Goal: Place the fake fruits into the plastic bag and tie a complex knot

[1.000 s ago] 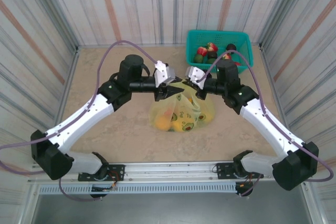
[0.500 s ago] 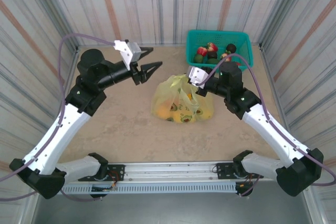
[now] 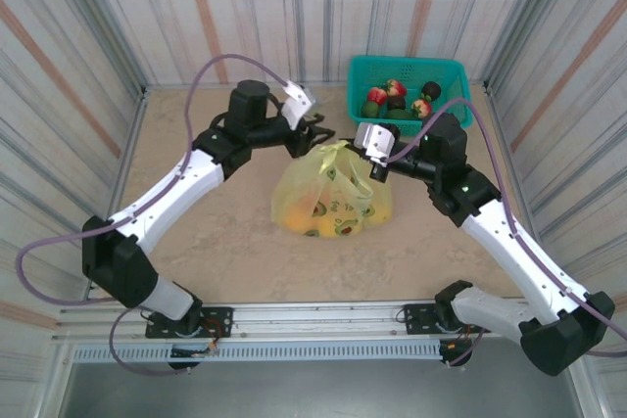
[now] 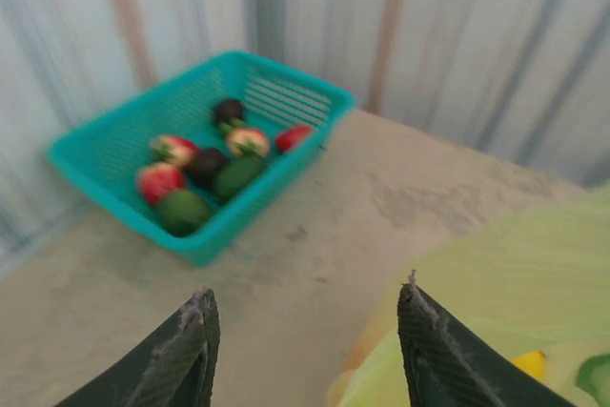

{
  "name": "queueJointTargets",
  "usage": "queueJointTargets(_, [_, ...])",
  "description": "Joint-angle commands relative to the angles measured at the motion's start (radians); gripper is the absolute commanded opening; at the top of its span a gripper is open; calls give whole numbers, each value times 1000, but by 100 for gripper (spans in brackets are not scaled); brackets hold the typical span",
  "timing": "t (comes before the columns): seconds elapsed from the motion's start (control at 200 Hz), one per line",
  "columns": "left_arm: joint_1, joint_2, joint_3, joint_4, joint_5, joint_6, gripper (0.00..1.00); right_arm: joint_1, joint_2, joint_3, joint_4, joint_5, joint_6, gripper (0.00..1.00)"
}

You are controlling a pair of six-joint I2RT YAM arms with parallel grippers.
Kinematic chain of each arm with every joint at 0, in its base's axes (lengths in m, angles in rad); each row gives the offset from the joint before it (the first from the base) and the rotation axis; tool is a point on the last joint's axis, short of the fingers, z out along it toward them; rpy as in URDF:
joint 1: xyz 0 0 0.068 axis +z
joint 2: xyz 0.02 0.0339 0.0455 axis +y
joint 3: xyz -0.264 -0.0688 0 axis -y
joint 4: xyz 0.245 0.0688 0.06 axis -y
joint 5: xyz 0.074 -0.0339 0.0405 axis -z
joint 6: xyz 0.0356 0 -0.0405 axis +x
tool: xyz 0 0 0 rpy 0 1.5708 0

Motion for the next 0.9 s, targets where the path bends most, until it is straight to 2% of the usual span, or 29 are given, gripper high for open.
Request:
queueJointTargets(0.0, [-42,-40,49,-79,166,136,49,-3,-26,44,21,-23,31,0])
queueJointTargets(0.255, [-102,-131,-55,-104,180,164,52,-7,-38,42,21,-29,48,0])
queueJointTargets(0.501, [-106,-106,-25,-70,182,136,58,-7,-21,48,38,-43,58,0])
queueJointTargets(0.651, [-106,-91,-25,-9,127,81,60,-7,-10,48,55,-53,75,0])
queueJointTargets(0.776, [-104,-101,-50,46,43,54,55,-5,-7,43,55,-56,81,0])
queueJointTargets(0.892, [-103,-99,-56,49,38,46,38,-3,-10,37,55,-58,85,0])
